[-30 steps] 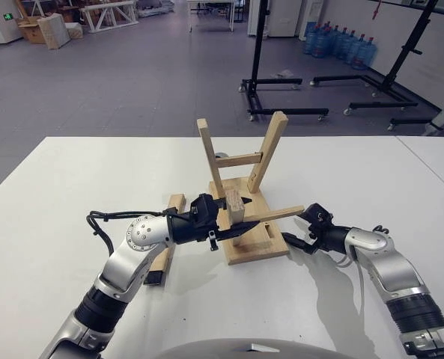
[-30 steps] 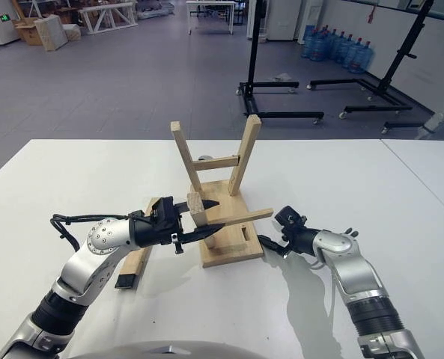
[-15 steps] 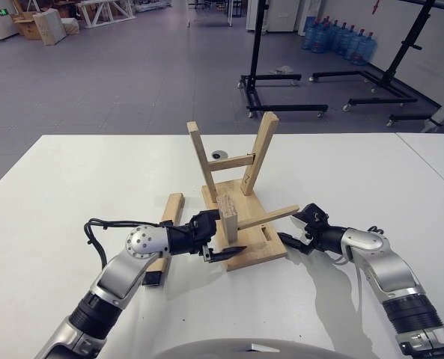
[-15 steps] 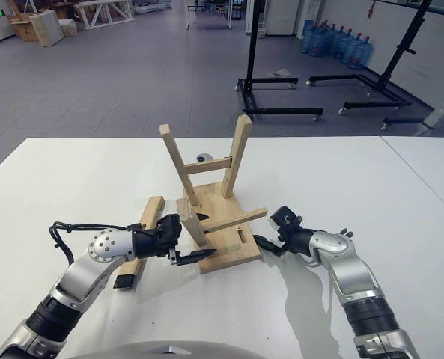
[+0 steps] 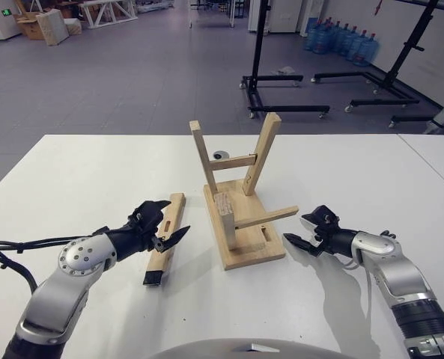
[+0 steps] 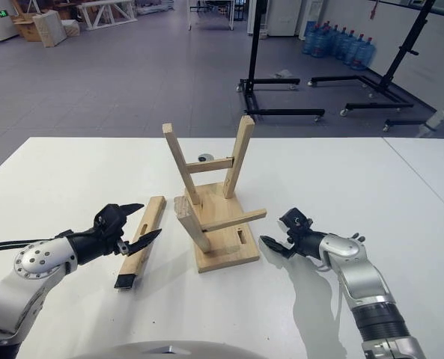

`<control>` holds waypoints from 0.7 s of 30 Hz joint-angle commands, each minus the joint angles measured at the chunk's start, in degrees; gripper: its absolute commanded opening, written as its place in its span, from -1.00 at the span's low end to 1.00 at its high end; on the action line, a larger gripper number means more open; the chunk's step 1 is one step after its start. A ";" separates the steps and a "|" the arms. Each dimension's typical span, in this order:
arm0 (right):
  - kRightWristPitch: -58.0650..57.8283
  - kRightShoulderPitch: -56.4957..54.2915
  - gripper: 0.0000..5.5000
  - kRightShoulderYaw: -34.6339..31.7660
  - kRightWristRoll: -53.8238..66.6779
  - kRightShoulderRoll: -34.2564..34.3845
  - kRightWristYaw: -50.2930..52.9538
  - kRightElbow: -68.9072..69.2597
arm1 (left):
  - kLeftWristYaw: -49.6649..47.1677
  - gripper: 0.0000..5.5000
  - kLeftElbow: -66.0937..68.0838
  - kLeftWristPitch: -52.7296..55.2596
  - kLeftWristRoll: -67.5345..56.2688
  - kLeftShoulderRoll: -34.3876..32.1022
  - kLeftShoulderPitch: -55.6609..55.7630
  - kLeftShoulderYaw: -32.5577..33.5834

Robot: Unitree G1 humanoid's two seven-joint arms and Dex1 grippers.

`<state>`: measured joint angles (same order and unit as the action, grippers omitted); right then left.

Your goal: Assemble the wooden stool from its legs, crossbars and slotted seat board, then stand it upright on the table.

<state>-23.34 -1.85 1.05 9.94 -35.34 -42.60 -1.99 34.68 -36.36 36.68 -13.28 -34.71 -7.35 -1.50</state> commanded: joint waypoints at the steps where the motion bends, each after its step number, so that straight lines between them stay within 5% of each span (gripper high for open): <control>1: -0.54 0.54 0.64 -0.30 -0.45 -0.26 0.56 -0.48 | -7.69 0.45 -5.82 22.27 -3.94 5.02 1.04 0.42; 9: -0.53 0.69 0.64 0.55 -0.55 0.65 1.15 -0.08 | -26.03 0.45 -7.96 42.24 0.84 20.53 5.04 3.07; 21: -0.11 0.97 0.64 0.91 -0.54 1.16 1.46 -0.11 | -28.30 0.45 -6.31 41.31 2.09 18.93 1.80 -0.95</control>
<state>-22.84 -1.70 1.36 10.01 -34.43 -41.43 -1.84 6.60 -43.90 79.29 -11.92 -15.33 -4.87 -1.74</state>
